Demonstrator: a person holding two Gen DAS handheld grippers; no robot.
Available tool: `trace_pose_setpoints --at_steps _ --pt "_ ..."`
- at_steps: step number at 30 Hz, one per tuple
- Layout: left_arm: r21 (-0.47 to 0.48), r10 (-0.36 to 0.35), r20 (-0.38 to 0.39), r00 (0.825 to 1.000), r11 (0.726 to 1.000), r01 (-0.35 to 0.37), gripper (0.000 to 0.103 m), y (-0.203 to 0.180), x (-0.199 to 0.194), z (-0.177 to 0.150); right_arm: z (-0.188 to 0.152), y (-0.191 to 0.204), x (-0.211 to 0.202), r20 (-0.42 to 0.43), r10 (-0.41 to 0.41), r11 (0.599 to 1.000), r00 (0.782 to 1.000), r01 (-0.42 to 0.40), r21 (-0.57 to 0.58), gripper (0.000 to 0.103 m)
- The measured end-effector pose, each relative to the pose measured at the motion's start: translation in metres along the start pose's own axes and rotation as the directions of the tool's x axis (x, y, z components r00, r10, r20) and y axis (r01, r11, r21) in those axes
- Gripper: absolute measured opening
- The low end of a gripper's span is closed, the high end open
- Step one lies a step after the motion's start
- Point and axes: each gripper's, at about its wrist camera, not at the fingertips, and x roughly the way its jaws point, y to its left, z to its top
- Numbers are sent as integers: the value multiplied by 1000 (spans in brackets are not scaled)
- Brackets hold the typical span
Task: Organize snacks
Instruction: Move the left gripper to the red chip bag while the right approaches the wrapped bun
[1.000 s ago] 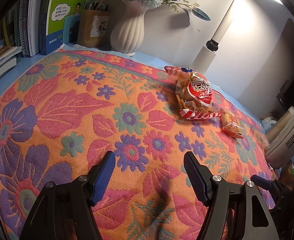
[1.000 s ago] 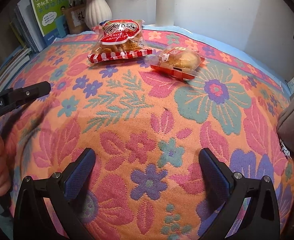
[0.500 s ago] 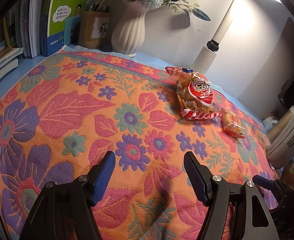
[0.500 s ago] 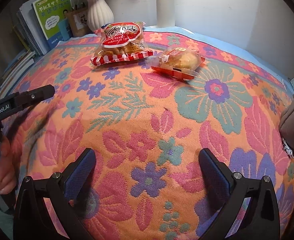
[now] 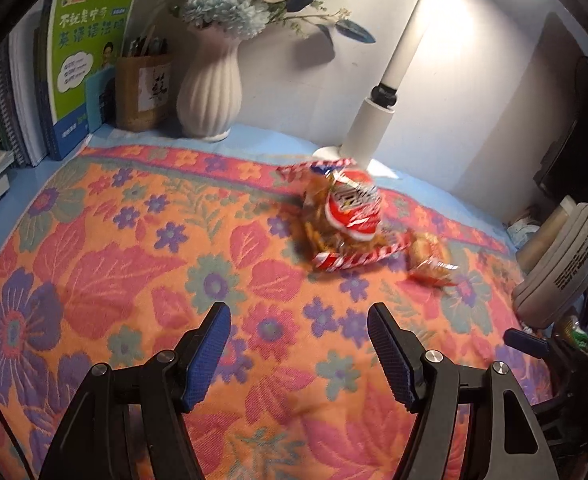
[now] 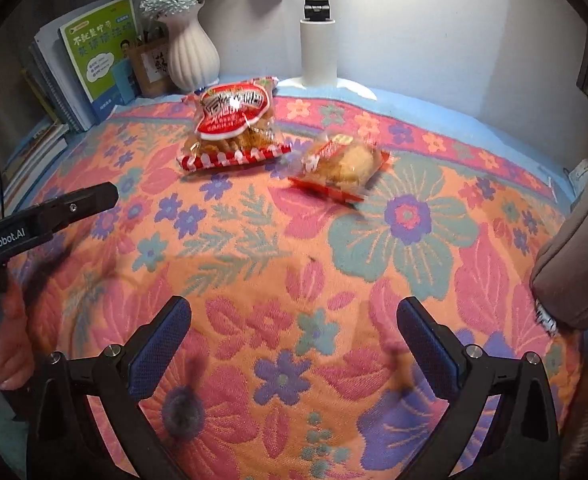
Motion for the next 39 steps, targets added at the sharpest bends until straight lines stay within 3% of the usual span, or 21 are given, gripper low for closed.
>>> trace_pose_setpoints --at_steps 6,13,17,29,32,37,39 --pt "-11 -68 -50 996 998 68 68 -22 36 53 45 -25 14 15 30 993 999 -31 117 103" --pt "-113 -148 -62 987 984 140 68 -19 84 76 70 -50 54 -8 37 974 999 -34 225 100" --pt "-113 -150 -56 987 983 143 69 -20 95 78 70 -60 68 -3 46 963 999 -44 264 97" --pt "-90 -169 -11 986 982 167 73 -20 94 74 66 -41 93 -34 -21 983 999 27 180 101" --pt "-78 -172 11 985 982 173 80 -21 91 75 68 -33 98 -48 -61 988 997 67 138 103" --pt "-60 -191 -14 982 980 190 82 -26 98 73 69 -32 102 -58 -75 989 996 81 120 103" --pt "-43 -164 -13 986 986 164 83 -28 101 72 70 -32 103 -62 -74 990 995 81 117 103"
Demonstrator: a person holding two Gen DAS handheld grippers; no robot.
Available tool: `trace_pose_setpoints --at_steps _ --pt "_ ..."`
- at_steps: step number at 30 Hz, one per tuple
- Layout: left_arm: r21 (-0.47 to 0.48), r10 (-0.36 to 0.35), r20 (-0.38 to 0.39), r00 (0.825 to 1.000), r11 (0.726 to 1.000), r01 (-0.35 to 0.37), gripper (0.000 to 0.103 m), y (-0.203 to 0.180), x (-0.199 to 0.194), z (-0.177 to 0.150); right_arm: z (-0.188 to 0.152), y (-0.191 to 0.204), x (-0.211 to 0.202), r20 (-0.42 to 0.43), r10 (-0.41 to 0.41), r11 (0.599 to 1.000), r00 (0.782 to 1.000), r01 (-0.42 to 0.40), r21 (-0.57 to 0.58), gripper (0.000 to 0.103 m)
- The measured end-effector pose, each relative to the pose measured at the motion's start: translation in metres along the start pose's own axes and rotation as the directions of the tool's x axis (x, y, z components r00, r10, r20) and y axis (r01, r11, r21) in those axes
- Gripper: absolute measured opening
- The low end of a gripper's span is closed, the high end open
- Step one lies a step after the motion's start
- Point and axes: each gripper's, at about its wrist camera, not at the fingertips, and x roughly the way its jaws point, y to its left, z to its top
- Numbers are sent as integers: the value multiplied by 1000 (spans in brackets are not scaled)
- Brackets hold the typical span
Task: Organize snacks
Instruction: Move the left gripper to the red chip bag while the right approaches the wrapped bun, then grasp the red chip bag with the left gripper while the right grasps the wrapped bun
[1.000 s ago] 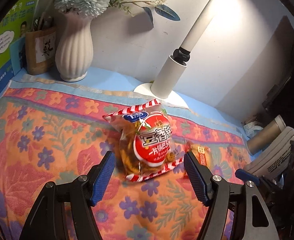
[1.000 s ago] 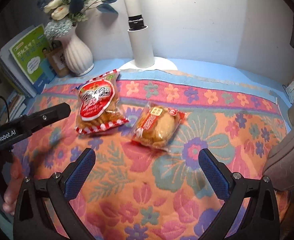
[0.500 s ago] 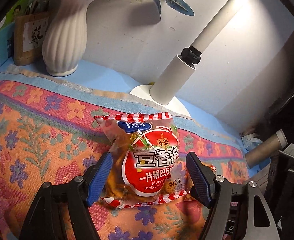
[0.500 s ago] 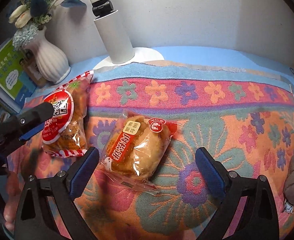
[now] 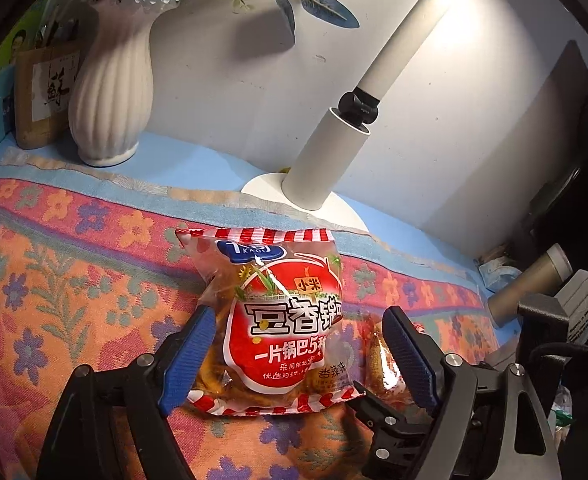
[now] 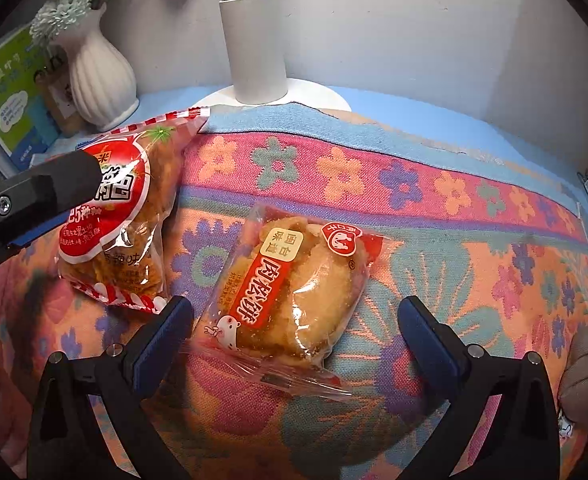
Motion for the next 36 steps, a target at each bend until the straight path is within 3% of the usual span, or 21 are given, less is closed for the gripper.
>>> trace_pose_setpoints --at_steps 8,13,23,28,31,32,36 --pt "51 81 5 997 995 -81 83 -6 9 -4 1 -2 -1 3 29 1000 1000 -29 6 103" --pt "41 82 6 997 996 -83 83 -3 7 -4 -2 5 -1 -11 -24 999 1000 23 -45 103" --pt "66 83 17 996 994 -84 83 -8 4 -7 1 -5 -12 31 29 1000 999 -29 11 101" --pt "93 135 15 991 986 -136 82 -10 8 -9 4 -6 -11 35 30 999 999 -31 22 96" --pt "123 184 21 983 975 -185 67 -13 11 -10 3 -3 -13 44 1 1000 999 -1 12 82" --pt "133 184 29 983 973 -186 64 -14 10 -10 2 -1 -14 49 -8 1000 999 8 4 71" --pt "184 195 90 977 960 -209 40 -23 -2 -13 0 4 -18 63 -35 999 997 36 -23 68"
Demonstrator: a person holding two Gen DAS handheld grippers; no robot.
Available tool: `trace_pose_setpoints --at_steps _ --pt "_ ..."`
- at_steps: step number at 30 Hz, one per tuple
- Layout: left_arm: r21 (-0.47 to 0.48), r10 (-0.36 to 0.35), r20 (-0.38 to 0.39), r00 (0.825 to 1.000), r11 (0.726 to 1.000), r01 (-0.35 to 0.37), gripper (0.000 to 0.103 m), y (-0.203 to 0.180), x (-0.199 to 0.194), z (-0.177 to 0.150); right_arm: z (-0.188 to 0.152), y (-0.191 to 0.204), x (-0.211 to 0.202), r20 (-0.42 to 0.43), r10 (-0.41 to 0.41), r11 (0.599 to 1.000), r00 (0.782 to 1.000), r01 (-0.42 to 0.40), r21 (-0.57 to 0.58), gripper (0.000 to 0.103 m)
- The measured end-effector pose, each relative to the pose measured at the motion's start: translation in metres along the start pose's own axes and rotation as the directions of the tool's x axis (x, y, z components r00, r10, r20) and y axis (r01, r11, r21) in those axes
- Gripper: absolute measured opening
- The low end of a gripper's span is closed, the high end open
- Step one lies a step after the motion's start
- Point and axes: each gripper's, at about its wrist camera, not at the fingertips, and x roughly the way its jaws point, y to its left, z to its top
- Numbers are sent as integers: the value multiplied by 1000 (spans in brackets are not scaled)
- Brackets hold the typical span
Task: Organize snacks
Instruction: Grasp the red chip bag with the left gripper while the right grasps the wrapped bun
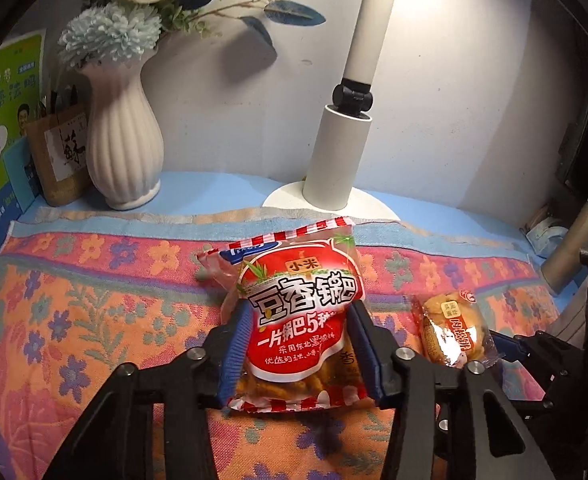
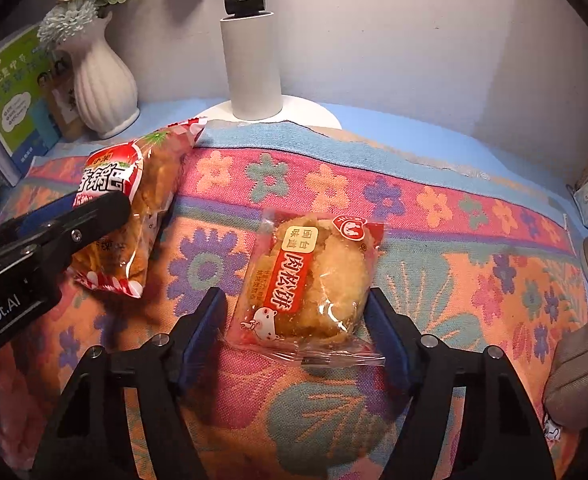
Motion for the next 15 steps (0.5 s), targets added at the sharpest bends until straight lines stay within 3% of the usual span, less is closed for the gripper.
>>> trace_pose_setpoints --at_steps 1,2,6,8,9,12,15 --pt "5 0 4 1000 1000 0 38 0 -2 -1 -1 -1 -3 8 3 1000 1000 -3 -2 66" --pt "4 -1 4 1000 1000 1 37 0 -2 -1 -1 0 -6 16 4 1000 1000 -4 -7 57" --pt "-28 -43 -1 999 999 43 33 9 -7 -1 -4 -3 -15 14 12 1000 1000 -12 -14 55" --pt "-60 -98 -22 995 994 97 33 17 -7 -2 -5 -5 -17 10 12 1000 1000 -12 -8 55" --pt "-79 -119 -31 992 990 116 40 20 -7 -3 -6 -6 -17 7 16 1000 1000 -16 -5 55" --pt "-143 -114 -16 993 983 111 92 30 -7 -4 -7 -6 -15 -3 23 1000 1000 -23 0 55" --pt "-126 -89 -6 996 988 87 96 30 -2 -2 -6 -7 -13 -8 34 999 999 -34 6 55"
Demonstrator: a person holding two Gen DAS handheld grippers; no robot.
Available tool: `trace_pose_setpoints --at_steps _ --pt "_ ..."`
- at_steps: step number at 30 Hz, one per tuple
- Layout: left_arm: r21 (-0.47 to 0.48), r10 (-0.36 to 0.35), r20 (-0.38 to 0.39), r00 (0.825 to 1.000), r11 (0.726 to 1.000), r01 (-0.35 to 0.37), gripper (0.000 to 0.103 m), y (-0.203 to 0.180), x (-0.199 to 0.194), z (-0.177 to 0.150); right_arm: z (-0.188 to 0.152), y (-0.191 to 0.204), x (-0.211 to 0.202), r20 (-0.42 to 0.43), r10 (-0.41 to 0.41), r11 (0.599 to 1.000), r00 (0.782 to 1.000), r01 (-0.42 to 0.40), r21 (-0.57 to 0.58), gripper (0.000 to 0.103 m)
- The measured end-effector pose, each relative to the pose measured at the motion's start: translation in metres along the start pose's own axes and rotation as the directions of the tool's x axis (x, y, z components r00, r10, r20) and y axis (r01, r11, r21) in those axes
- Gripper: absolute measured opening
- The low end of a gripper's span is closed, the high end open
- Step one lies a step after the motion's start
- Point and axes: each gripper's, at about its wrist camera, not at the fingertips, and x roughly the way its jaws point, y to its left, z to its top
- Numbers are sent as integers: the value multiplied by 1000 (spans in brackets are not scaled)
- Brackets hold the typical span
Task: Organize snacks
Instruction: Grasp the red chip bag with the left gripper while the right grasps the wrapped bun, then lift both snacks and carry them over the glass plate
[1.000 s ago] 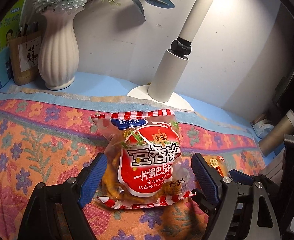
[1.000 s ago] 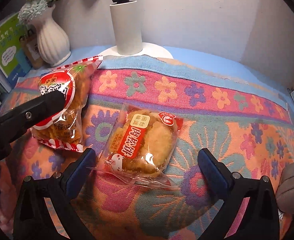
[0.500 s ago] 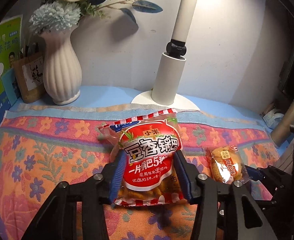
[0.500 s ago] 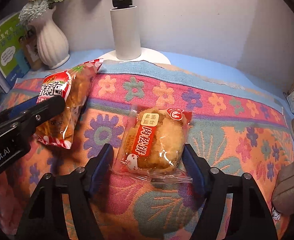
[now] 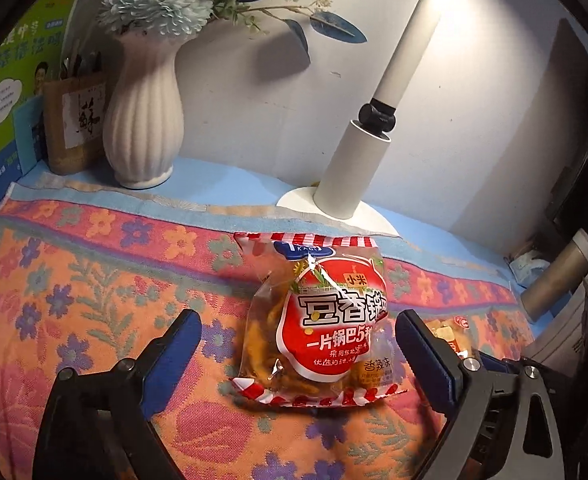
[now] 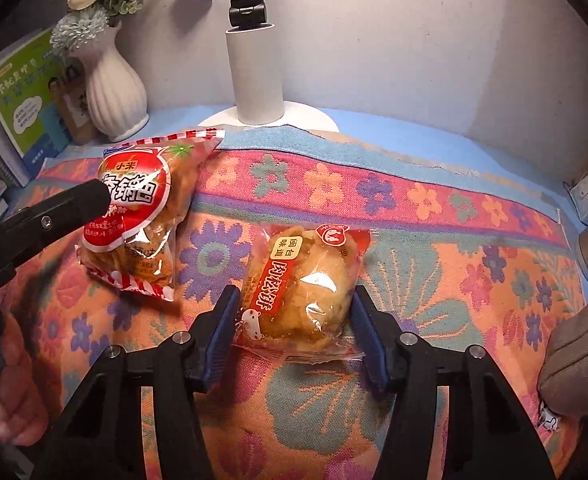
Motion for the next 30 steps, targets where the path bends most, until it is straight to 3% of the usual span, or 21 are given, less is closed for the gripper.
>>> trace_pose_setpoints --at_steps 6,9,12,16,22,24,30 --pt "-7 -47 -100 994 999 46 95 -10 32 2 2 -3 5 -22 29 1000 999 -28 12 57" --pt "-31 -58 -147 988 998 54 70 -6 42 0 2 -1 7 -24 19 1000 1000 -20 -3 57" --pt "-52 -72 -126 989 996 66 63 -1 38 2 2 3 4 -16 8 1000 1000 -8 -22 55" --pt "-66 -60 -96 994 996 54 61 2 28 0 1 6 -3 4 14 999 1000 -14 -34 53" --pt "-73 -35 -48 998 997 32 61 8 5 -6 -2 6 -27 40 85 996 996 -84 -24 46" --pt "-77 -55 -46 997 996 51 61 4 -4 -11 -12 6 -40 49 118 993 992 -117 -23 36" --pt "-97 -106 -36 994 990 102 61 2 -41 -32 -57 0 -56 -21 142 990 990 -143 -2 36"
